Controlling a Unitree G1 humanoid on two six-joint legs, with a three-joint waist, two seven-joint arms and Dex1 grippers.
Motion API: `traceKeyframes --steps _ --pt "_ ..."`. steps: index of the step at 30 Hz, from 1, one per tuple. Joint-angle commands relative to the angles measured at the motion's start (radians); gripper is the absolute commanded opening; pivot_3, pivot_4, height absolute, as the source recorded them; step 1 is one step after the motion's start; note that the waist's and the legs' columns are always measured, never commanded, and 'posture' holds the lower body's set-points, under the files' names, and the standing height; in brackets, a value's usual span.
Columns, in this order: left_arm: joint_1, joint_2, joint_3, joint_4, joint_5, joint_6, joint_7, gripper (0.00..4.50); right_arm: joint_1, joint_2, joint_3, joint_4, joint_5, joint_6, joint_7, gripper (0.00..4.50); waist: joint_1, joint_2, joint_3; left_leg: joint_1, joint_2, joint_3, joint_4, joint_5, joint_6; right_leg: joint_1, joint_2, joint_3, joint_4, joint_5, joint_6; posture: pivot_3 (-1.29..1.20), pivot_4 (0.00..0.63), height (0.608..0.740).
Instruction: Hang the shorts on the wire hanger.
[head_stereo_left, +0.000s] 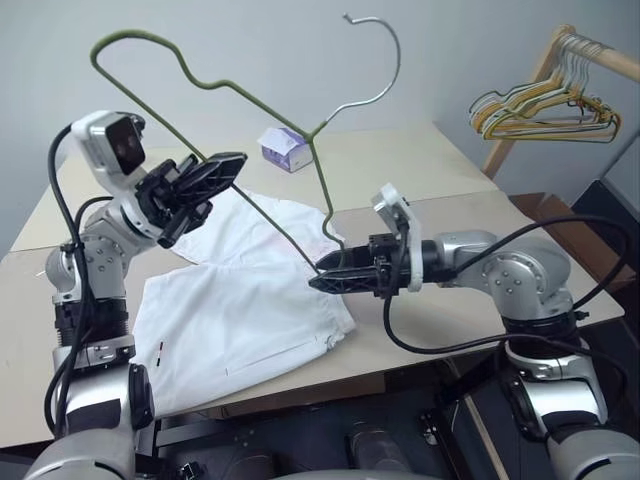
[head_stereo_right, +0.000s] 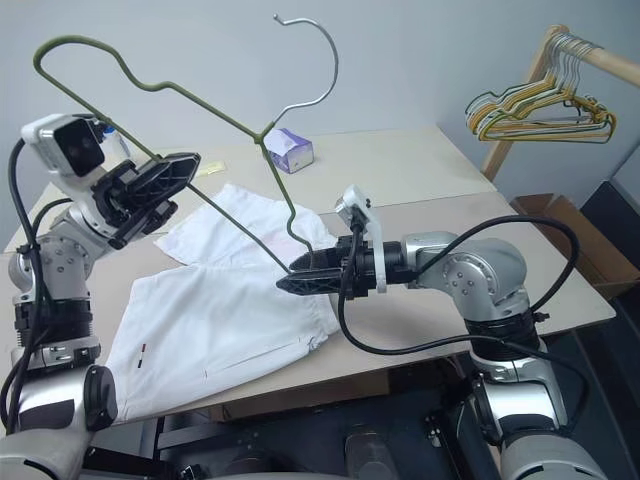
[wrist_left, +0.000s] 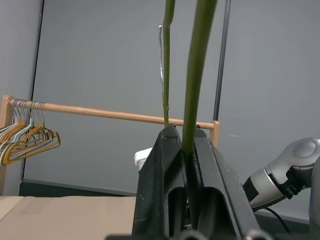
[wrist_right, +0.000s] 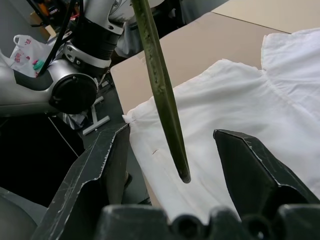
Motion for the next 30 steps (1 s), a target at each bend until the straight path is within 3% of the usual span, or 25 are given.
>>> traceKeyframes --steps 1,10,13,17,22,27,30 --pt "-0.006 -0.005 0.012 -0.034 -0.002 -0.022 0.002 0.00 -0.032 -0.003 -0.018 -0.013 0.009 -0.017 0.005 2.87 0.000 0.000 0.000 0.000 0.000 0.000 0.000 0.000 0.000 0.000 0.000 0.000 0.000 0.000 0.000 -0.13 0.000 0.740" --pt "-0.012 -0.020 0.006 -0.025 0.011 -0.028 0.003 0.00 -0.027 0.008 -0.005 -0.001 -0.010 -0.018 -0.018 0.04 -0.002 0.000 0.000 0.000 0.000 0.000 0.000 0.000 0.000 0.000 0.000 0.000 0.000 0.000 0.000 -0.13 0.000 0.740" --pt "-0.008 -0.031 0.001 -0.025 0.039 -0.068 0.005 0.00 -0.025 0.010 0.000 0.002 -0.022 -0.026 -0.022 0.04 -0.003 0.000 0.000 0.000 0.000 0.000 0.000 0.000 0.000 0.000 0.000 0.000 0.000 0.000 0.000 -0.14 0.000 0.740" --pt "0.002 -0.048 -0.001 -0.017 0.058 -0.099 0.004 1.01 -0.021 0.013 -0.005 -0.003 -0.026 -0.032 -0.024 0.00 -0.003 0.000 0.000 0.000 0.000 0.000 0.000 0.000 0.000 0.000 0.000 0.000 0.000 0.000 0.000 -0.14 0.000 0.740" --pt "0.014 -0.046 -0.025 -0.014 0.088 -0.093 0.021 2.70 -0.012 0.021 -0.034 -0.018 -0.008 -0.044 -0.031 0.00 -0.007 0.000 0.000 0.000 0.000 0.000 0.000 0.000 0.000 0.000 0.000 0.000 0.000 0.000 0.000 -0.15 0.000 0.740" --pt "0.036 -0.006 -0.087 0.027 0.202 -0.105 0.061 4.36 0.001 0.041 -0.102 -0.017 0.031 -0.039 -0.066 0.00 -0.014 0.000 0.000 0.000 0.000 0.000 0.000 0.000 0.000 0.000 0.000 0.000 0.000 0.000 0.000 -0.18 0.000 0.740" --pt "0.073 0.044 -0.140 0.074 0.365 -0.222 0.101 4.49 0.025 0.036 -0.163 -0.021 0.044 -0.036 -0.107 0.00 -0.020 0.000 0.000 0.000 0.000 0.000 0.000 0.000 0.000 0.000 0.000 0.000 0.000 0.000 0.000 -0.18 0.000 0.740"
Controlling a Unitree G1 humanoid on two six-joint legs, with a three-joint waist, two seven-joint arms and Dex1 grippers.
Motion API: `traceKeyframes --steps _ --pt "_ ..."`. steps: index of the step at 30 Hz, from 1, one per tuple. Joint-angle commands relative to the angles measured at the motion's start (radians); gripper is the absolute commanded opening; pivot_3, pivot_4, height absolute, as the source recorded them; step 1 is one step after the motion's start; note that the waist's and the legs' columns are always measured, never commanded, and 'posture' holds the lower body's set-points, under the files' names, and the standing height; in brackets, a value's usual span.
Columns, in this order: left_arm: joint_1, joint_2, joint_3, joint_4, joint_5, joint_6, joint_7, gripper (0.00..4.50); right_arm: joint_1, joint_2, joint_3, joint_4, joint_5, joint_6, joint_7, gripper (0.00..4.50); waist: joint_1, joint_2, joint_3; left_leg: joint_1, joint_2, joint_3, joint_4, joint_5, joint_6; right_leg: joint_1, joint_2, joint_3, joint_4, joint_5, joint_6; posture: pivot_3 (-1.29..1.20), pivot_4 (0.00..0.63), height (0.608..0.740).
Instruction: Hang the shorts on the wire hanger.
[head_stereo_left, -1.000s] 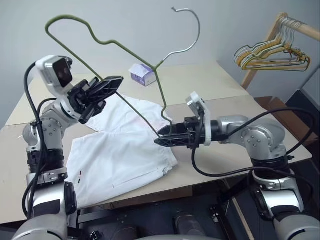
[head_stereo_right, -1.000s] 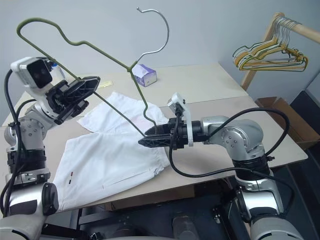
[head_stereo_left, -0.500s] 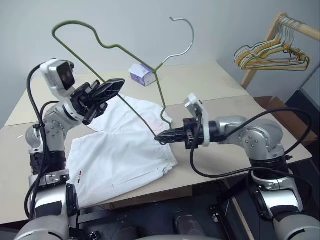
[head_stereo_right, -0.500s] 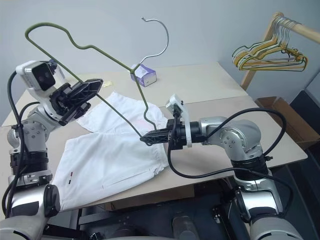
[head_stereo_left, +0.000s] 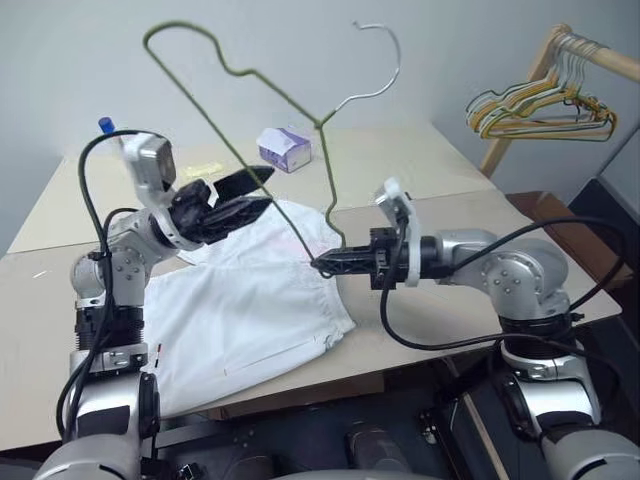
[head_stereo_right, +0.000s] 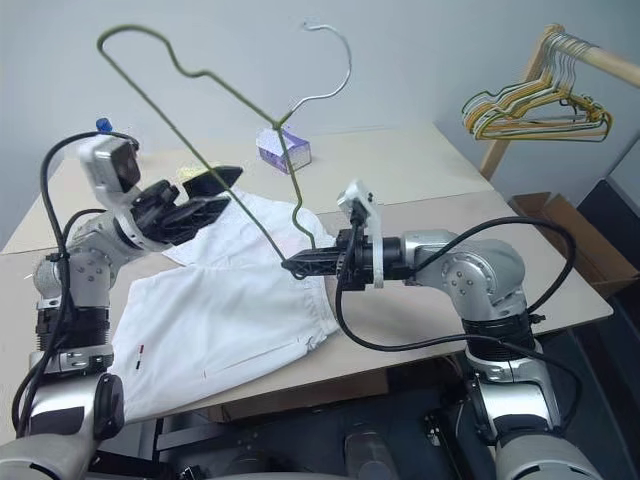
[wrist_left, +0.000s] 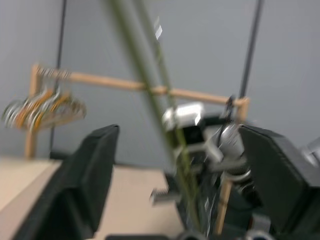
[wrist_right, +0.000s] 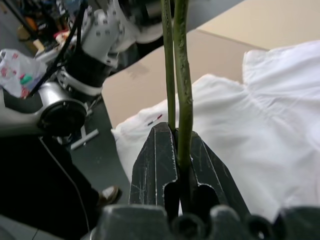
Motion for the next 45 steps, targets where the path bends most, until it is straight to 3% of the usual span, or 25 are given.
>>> traceKeyframes --steps 1,5,15,21,34,45 --pt "0.036 0.080 -0.066 0.062 0.208 -0.162 0.034 4.49 0.035 -0.024 -0.105 -0.024 0.035 -0.004 -0.047 0.00 -0.001 0.000 0.000 0.000 0.000 0.000 0.000 0.000 0.000 0.000 0.000 0.000 0.000 0.000 0.000 -0.18 0.000 0.740" --pt "0.086 0.176 -0.133 0.074 0.341 -0.319 -0.044 4.49 0.122 -0.106 -0.151 -0.034 0.055 0.081 -0.085 0.00 0.002 0.000 0.000 -0.001 0.000 0.000 -0.001 0.000 0.000 -0.001 0.000 0.000 0.000 0.000 0.000 -0.17 0.000 0.740" --pt "0.195 0.290 -0.165 -0.173 0.336 -0.323 -0.155 4.49 0.255 -0.347 -0.163 0.169 0.168 0.447 0.019 0.00 0.015 0.001 0.000 -0.012 0.000 0.003 0.001 0.000 0.001 -0.011 -0.002 0.001 0.000 0.000 0.000 -0.15 0.000 0.740" --pt "0.254 0.324 -0.168 -0.263 0.356 -0.335 -0.150 4.49 0.328 -0.438 -0.116 0.261 0.134 0.447 0.095 0.00 0.017 0.001 0.001 -0.011 0.000 0.004 0.001 0.000 0.001 -0.011 0.000 0.002 0.001 0.000 0.001 -0.12 0.000 0.740" --pt "0.302 0.321 -0.169 -0.336 0.331 -0.301 -0.118 4.49 0.356 -0.429 0.004 0.375 0.010 0.337 0.152 0.00 0.038 0.001 0.001 -0.011 0.000 0.005 0.002 0.000 0.001 -0.011 0.000 0.003 0.002 -0.001 0.004 -0.11 0.000 0.740" --pt "0.314 0.307 -0.169 -0.317 0.338 -0.317 -0.110 4.49 0.353 -0.408 0.003 0.351 0.008 0.309 0.205 0.00 0.040 0.001 0.001 -0.011 0.000 0.006 0.002 0.000 0.001 -0.011 0.001 0.003 0.002 0.001 0.001 -0.11 0.000 0.740"
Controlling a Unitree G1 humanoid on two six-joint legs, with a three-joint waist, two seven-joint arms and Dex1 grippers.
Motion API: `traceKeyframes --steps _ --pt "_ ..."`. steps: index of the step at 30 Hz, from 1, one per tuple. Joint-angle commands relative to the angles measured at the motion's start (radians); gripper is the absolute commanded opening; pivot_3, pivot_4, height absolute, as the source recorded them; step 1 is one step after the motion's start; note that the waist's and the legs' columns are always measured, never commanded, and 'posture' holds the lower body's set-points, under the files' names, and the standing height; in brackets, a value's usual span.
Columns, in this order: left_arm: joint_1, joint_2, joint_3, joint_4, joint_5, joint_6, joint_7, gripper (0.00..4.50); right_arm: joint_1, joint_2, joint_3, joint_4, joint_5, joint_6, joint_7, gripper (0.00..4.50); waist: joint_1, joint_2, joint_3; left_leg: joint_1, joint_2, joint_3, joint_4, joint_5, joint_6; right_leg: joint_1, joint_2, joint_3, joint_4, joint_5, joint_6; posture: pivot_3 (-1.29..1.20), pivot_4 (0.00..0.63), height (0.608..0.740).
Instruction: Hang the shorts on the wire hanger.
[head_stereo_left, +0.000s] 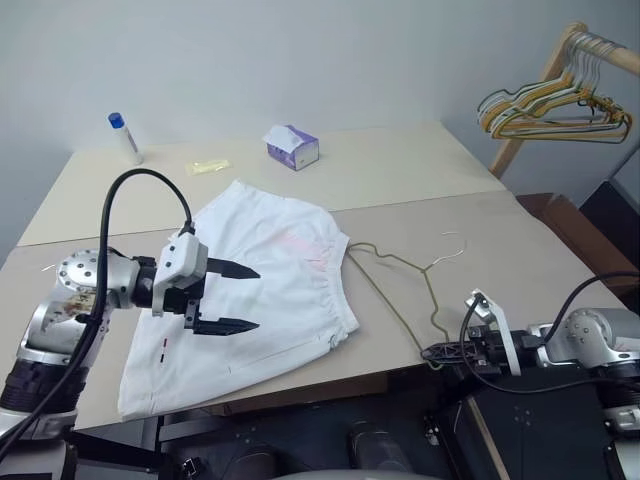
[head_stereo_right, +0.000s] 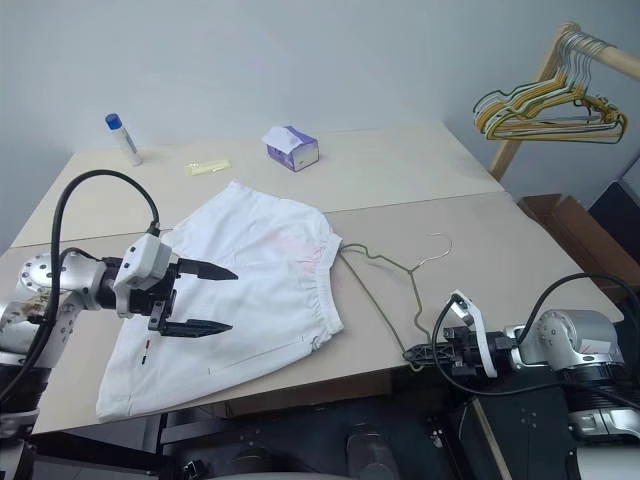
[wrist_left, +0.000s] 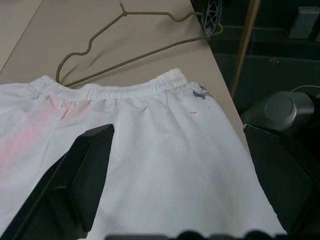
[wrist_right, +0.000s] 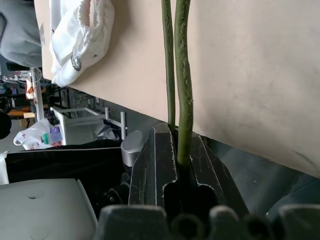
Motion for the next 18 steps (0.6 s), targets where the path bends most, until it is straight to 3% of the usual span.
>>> traceKeyframes --steps 1,8,18 --pt "0.001 -0.003 0.006 -0.006 -0.005 -0.019 0.008 4.49 -0.010 -0.002 -0.001 -0.042 0.014 -0.014 0.040 0.00 0.000 0.000 0.000 0.000 0.000 0.000 0.000 0.000 0.000 0.000 0.000 0.000 0.000 0.000 0.000 -0.11 0.000 0.740" --pt "0.006 -0.011 -0.004 -0.001 0.004 -0.032 0.013 4.49 -0.067 -0.002 0.077 -0.001 -0.018 -0.034 0.103 0.00 -0.001 0.000 0.000 0.000 0.000 0.000 0.001 0.000 0.000 0.000 0.000 0.000 0.000 0.000 0.000 -0.09 0.000 0.740" --pt "0.032 -0.020 -0.014 -0.013 0.014 -0.049 0.042 4.49 -0.277 0.016 0.249 0.179 -0.126 -0.079 0.244 0.00 0.004 0.000 0.000 0.000 0.000 0.000 0.001 0.000 0.000 0.000 0.000 0.000 0.001 0.001 -0.001 -0.06 0.000 0.740"
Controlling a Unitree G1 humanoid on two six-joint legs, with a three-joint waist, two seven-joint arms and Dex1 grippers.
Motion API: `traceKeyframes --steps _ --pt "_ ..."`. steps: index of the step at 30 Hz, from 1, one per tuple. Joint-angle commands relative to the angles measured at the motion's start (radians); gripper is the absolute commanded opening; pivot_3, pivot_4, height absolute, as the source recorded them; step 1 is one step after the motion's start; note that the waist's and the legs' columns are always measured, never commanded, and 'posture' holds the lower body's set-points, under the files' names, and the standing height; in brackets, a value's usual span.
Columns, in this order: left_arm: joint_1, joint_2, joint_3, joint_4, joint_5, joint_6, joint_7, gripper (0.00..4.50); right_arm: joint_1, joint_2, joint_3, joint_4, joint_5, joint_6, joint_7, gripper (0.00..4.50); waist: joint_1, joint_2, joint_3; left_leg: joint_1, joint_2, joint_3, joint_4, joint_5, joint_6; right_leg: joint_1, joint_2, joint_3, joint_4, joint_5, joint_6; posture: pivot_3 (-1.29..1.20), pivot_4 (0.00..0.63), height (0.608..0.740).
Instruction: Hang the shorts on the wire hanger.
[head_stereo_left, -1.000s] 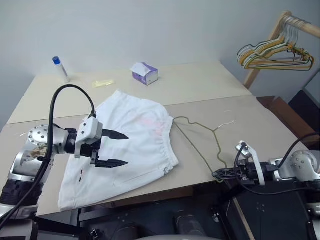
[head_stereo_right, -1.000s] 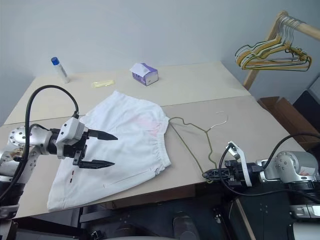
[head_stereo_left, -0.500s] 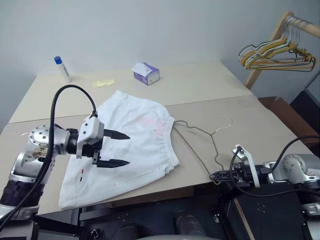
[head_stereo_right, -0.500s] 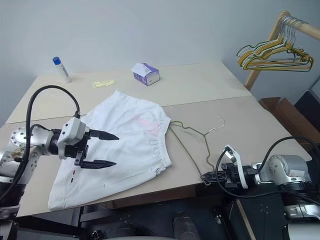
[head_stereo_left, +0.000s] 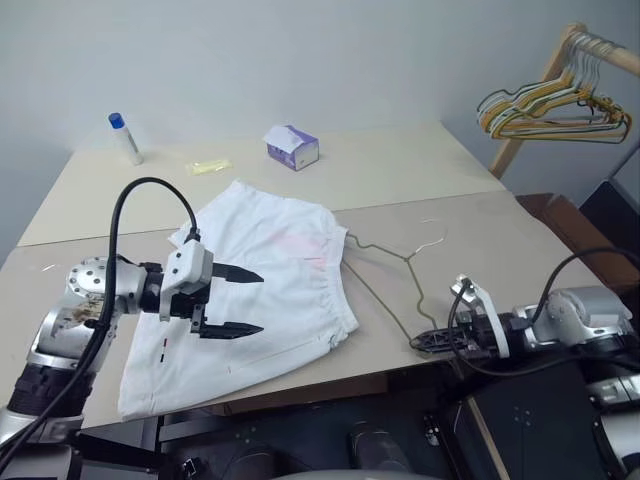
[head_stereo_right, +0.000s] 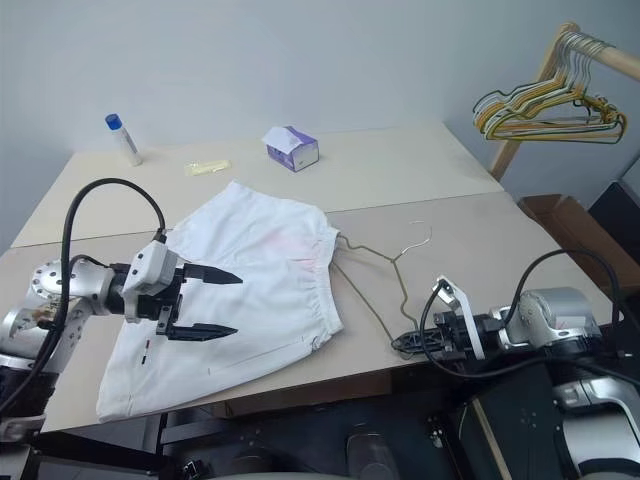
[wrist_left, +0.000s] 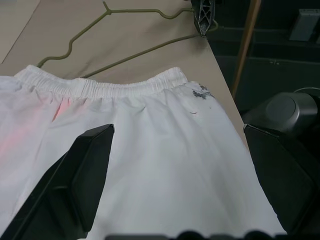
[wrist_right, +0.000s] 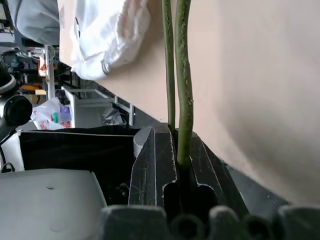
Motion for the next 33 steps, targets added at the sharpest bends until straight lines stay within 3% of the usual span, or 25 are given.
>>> traceKeyframes --steps 1,12,20,28,33 --pt "0.009 0.005 0.007 -0.021 0.008 -0.016 0.016 4.49 -0.064 0.018 0.061 0.046 -0.040 -0.037 0.069 0.00 0.002 0.000 0.000 0.000 0.000 0.000 0.000 0.000 0.000 0.000 0.000 0.000 0.000 0.000 0.000 -0.05 0.000 0.740" --pt "0.041 -0.001 0.008 -0.040 0.013 -0.024 0.045 4.49 -0.249 0.155 0.148 0.373 -0.226 -0.214 0.192 0.00 0.026 0.000 0.000 0.000 0.000 0.000 0.001 0.000 0.000 -0.001 0.000 0.000 0.002 0.001 -0.001 -0.03 0.000 0.740" --pt "0.046 -0.009 0.002 -0.045 0.014 -0.026 0.053 4.49 -0.310 0.228 0.043 0.541 -0.297 -0.310 0.161 0.00 0.034 0.000 0.000 0.000 -0.001 0.000 0.001 0.000 0.000 -0.001 -0.001 0.000 0.002 0.001 -0.001 -0.03 0.000 0.740" --pt "0.031 -0.018 -0.003 -0.028 0.013 -0.028 0.048 4.49 -0.194 0.262 -0.101 0.278 -0.309 -0.469 0.029 0.00 0.038 0.000 0.000 0.000 0.000 -0.001 0.001 0.000 0.000 -0.002 -0.001 0.000 0.003 0.001 -0.001 -0.05 0.000 0.740" --pt "-0.024 -0.024 0.008 0.012 0.009 -0.040 0.041 4.49 -0.051 0.253 -0.066 -0.012 -0.428 -0.767 -0.051 0.00 0.042 0.001 0.000 -0.001 -0.001 -0.001 0.001 0.000 0.000 -0.003 -0.001 0.000 0.003 0.001 -0.001 -0.07 0.000 0.740"
